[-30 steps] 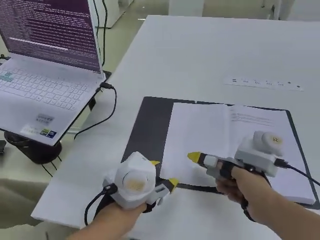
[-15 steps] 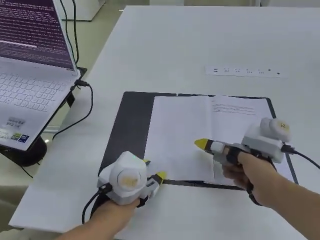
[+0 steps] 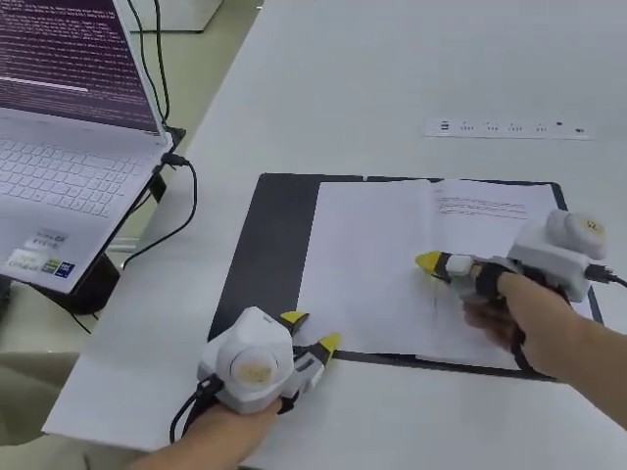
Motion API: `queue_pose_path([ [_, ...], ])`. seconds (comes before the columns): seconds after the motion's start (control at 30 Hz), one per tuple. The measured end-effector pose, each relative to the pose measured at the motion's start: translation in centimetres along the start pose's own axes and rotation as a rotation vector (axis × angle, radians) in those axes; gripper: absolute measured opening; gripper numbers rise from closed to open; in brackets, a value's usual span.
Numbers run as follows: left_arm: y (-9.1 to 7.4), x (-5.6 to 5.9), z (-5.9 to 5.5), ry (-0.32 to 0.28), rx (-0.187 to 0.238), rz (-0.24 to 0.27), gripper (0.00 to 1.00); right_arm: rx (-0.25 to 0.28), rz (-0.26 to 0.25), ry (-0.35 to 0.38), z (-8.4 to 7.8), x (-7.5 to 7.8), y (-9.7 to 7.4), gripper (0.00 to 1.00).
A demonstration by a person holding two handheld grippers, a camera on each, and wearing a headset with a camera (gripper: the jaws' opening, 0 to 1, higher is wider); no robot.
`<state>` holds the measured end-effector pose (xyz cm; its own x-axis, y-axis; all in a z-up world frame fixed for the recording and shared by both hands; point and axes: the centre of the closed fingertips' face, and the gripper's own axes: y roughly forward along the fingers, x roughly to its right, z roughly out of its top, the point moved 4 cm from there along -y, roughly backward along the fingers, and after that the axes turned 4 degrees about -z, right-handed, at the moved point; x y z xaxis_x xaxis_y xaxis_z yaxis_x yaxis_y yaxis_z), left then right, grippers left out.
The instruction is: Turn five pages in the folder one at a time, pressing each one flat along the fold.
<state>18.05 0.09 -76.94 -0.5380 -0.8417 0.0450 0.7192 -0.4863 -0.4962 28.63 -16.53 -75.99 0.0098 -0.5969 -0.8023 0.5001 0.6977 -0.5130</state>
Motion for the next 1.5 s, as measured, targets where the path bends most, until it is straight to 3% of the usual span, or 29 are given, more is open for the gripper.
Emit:
queue_pose_path([
  [0.07,0.0,0.0,0.0,0.004,-0.003,-0.002,0.28,0.002,-0.002,0.004,0.2,0.4,0.4,0.0],
  [0.1,0.0,0.0,0.0,0.004,-0.005,-0.003,0.28,0.004,0.03,0.066,0.4,0.0,0.5,0.0],
  [0.13,0.0,0.0,0.0,0.006,-0.005,-0.003,0.28,0.007,0.025,0.087,0.6,0.2,0.6,0.0],
  [0.4,-0.1,0.0,-0.1,0.002,-0.005,-0.001,0.28,0.01,0.032,0.087,2.1,0.0,1.6,0.0],
  [0.6,-0.2,-0.1,-0.1,0.004,-0.002,-0.001,0.28,0.072,0.08,0.141,4.2,-0.3,2.8,0.0],
  [0.67,-0.3,-0.2,-0.2,0.003,-0.001,-0.001,0.28,0.114,0.042,0.115,5.1,0.3,3.0,0.0],
  [0.73,-0.3,-0.2,-0.1,0.003,0.0,-0.002,0.28,0.103,0.068,0.167,5.5,0.4,3.3,0.0],
  [0.87,-0.4,-0.2,-0.1,0.0,0.005,-0.001,0.28,0.119,0.079,0.177,6.4,0.4,3.8,0.0],
  [1.0,-0.4,-0.1,-0.1,-0.001,0.009,-0.001,0.28,0.148,0.067,0.185,7.5,0.3,4.4,0.0],
  [1.33,-0.3,-0.1,0.1,-0.002,0.016,-0.001,0.28,0.15,0.04,0.194,9.8,0.3,6.1,0.0],
  [1.5,-0.3,0.0,0.2,-0.003,0.02,0.0,0.28,0.181,0.045,0.262,11.1,0.5,6.8,0.0],
])
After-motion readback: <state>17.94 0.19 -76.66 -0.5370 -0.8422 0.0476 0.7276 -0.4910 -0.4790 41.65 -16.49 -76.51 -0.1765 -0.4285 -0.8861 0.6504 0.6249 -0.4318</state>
